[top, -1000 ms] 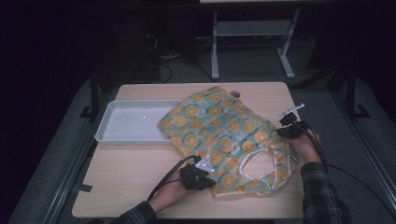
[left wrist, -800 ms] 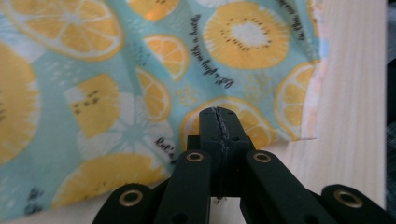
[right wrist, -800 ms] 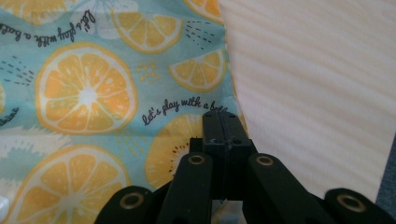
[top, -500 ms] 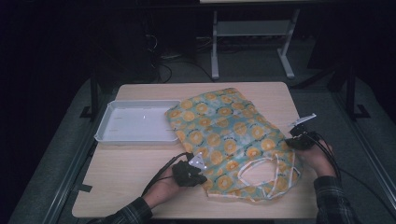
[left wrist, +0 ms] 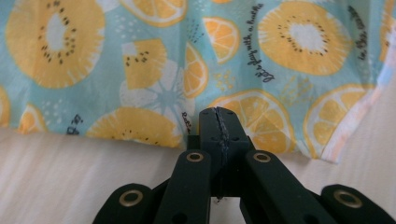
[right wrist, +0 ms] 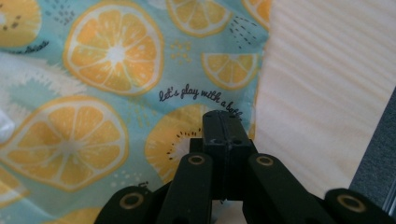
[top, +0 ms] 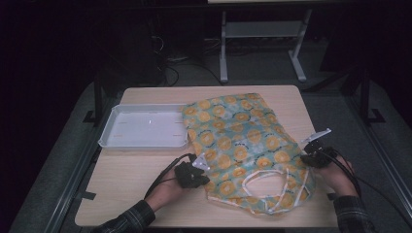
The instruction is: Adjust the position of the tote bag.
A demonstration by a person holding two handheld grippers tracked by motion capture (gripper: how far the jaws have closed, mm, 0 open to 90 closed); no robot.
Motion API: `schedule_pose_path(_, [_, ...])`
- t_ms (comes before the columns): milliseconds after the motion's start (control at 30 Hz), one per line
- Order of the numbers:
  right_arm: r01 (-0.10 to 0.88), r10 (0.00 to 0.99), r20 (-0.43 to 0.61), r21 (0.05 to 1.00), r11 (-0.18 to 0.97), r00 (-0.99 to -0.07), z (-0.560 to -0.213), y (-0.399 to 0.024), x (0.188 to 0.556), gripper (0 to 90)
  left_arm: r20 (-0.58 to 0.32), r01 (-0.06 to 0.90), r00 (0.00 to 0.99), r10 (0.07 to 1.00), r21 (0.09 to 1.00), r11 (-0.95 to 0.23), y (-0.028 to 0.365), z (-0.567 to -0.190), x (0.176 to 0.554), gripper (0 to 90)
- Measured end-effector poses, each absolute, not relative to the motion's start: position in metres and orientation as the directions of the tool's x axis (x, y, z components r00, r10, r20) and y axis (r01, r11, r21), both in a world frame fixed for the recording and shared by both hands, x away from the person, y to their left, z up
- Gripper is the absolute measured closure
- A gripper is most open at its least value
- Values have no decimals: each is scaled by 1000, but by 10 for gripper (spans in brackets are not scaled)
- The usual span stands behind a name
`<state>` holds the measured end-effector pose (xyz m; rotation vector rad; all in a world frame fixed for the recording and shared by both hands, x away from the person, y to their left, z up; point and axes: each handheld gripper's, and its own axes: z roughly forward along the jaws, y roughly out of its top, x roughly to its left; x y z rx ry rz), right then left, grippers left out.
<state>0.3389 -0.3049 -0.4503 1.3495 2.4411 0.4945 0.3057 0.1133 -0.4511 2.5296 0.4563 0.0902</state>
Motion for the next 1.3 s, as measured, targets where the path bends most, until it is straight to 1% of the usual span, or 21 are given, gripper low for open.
schedule_pose_path(133, [749, 850, -94, 430, 504, -518, -450, -302, 332, 898, -27, 326, 928, 372, 540, -776, 120, -451, 314, 900])
schedule_pose_path(367, [739, 832, -97, 413, 533, -546, -448, -293, 313, 898, -18, 344, 918, 395, 530, -775, 130, -450, 326, 900])
schedule_pose_path(533, [719, 808, -104, 403, 567, -579, -448, -282, 299, 898, -19, 368, 905, 424, 531, -763, 140, -450, 334, 900])
schedule_pose_path(733, [675, 769, -117, 409, 614, -629, -448, -269, 284, 898, -8, 374, 901, 433, 518, -769, 150, -449, 337, 900])
schedule_pose_path(933, [645, 735, -100, 411, 644, -671, -447, -255, 268, 897, 21, 373, 897, 441, 500, -782, 161, -448, 336, 900])
schedule_pose_path(1300, [557, 639, -67, 426, 713, -766, -447, -223, 242, 897, 27, 398, 883, 468, 484, -779, 190, -446, 335, 900])
